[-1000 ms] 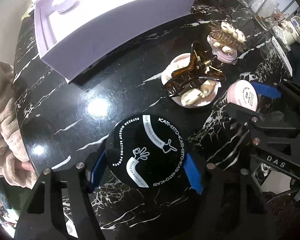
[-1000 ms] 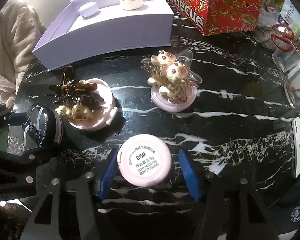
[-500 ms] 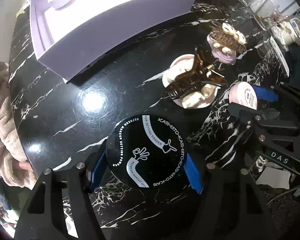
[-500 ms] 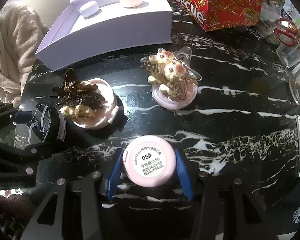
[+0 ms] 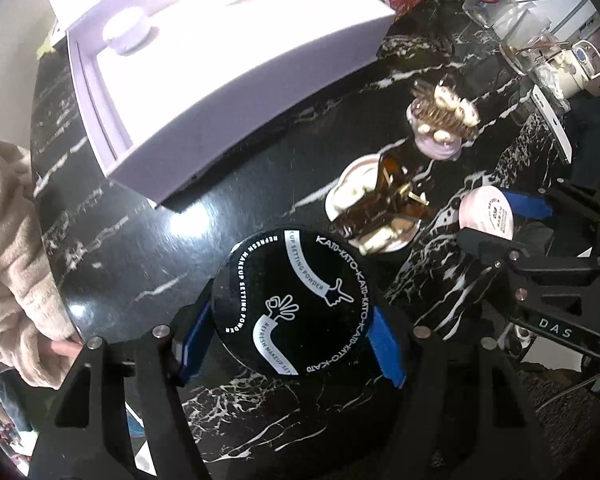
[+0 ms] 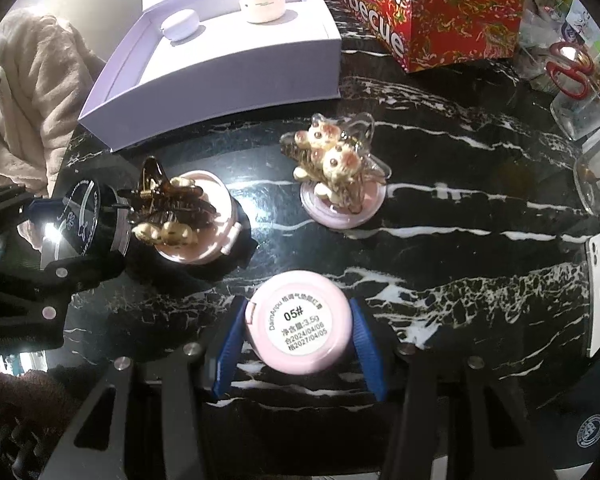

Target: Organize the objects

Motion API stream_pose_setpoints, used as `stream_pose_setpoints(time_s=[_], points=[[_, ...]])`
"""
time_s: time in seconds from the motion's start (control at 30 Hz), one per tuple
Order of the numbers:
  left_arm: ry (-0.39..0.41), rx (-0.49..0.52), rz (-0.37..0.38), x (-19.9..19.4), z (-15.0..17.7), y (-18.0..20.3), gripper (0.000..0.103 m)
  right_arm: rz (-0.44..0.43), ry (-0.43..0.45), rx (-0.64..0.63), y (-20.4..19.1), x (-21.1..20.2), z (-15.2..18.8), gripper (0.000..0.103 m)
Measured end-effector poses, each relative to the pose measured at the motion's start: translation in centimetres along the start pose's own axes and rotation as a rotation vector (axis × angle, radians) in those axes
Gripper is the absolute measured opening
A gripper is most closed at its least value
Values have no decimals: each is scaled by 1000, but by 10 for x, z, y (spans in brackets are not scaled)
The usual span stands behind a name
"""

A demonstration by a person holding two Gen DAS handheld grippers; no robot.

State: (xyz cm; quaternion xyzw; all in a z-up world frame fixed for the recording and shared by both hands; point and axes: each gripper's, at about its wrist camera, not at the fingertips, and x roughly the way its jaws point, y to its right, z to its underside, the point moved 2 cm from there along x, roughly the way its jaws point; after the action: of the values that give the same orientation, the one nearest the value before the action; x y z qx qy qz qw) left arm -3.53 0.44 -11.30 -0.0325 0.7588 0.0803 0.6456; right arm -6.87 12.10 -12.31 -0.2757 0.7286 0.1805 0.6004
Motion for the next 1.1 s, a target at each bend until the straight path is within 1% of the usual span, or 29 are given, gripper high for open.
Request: stream_pose_setpoints(time_s=[0.03,0.07,0.1,0.17,0.23,0.3,0.4,0.47,0.63,0.93,1.1], points=[[6,2,-1,-3,-1,0,67,1,2,-3,8,1,-3,52],[10,3,-2,-7,4,-2,67,3,4,-6,3,1,-6,52],[14,4,-3,-9,-4,-3,67,4,7,-9,3,-2,-8,52],[24,9,-6,-14,-5,-5,67,4,13,-13,8,-5,-13,52],[34,16,-14,-25,2,-11,67,3,15,-18,11,-8,-13,52],[41,20,-17,-25,-4,-5,67,2,18,-19,11,-10,-14,52],[47,22,-15,-29,-9,-6,67,0,24,-28,9,-13,-16,52],[51,25,-16,-27,-16,1,67,-1,33,-35,8,-16,-16,52],[61,34,-19,-34,-16,1,67,-3,43,-43,9,-21,-17,52],[52,38,-17,-37,-22,0,67,4,53,-75,5,-28,-21,52],[57,26,1,-42,-25,-2,67,-10,60,-91,2,-32,-28,52]])
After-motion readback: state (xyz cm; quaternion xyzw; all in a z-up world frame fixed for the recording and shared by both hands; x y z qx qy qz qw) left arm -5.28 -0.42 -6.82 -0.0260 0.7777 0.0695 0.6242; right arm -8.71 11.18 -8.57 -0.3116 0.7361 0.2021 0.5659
